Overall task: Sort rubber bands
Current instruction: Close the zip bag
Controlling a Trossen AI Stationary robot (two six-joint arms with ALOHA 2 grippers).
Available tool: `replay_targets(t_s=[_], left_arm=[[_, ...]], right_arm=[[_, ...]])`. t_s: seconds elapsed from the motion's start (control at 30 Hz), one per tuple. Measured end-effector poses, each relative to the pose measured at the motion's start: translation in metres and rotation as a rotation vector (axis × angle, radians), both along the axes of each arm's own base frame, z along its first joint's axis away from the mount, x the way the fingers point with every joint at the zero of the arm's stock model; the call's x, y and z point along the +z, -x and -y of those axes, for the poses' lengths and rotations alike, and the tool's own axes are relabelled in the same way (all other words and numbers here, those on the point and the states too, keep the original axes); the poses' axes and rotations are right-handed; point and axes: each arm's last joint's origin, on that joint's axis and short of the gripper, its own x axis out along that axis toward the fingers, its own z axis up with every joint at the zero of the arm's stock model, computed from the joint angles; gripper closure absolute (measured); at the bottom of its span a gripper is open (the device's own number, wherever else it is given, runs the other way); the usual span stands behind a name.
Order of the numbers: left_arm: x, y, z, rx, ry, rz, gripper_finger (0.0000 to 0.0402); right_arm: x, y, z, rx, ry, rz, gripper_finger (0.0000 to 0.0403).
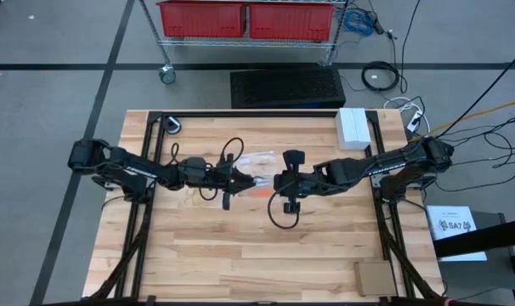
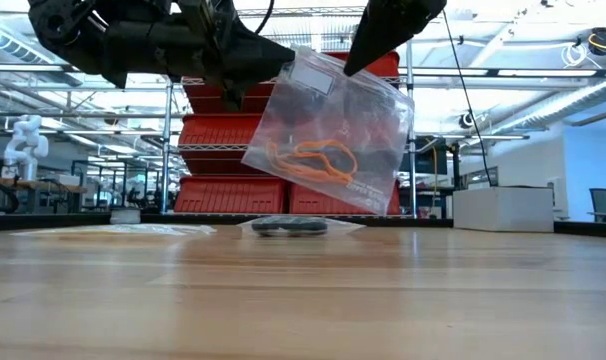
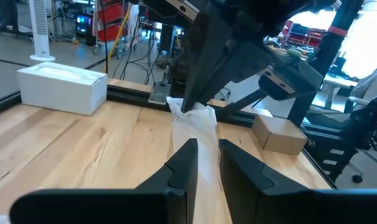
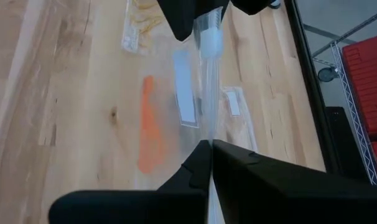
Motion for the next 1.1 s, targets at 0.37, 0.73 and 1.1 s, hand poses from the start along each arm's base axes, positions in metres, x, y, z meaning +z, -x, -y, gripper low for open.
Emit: replay_targets(t_s=[0.37,0.73,1.1], left_arm=[[0.0074,-0.0036,0.0066,-0.039,-0.006,0.024,0.0327],[0.0072,-0.0071,0.0070,-0.014,-0.037,-0.030,0.0362],[0.0072,-0.0071,0.0069,-0.011,-0.066,-0.029,0.0398]], right_arm=[[0.0000,0.0000,0.0000,0.008,0.007,-0.003,0.0403],[0.0000,-0.0002,-0.0004,0.013,0.010,-0.003,0.0403],[0.0001,-0.0015,-0.0035,0.025,-0.122,0.018,0.0396]])
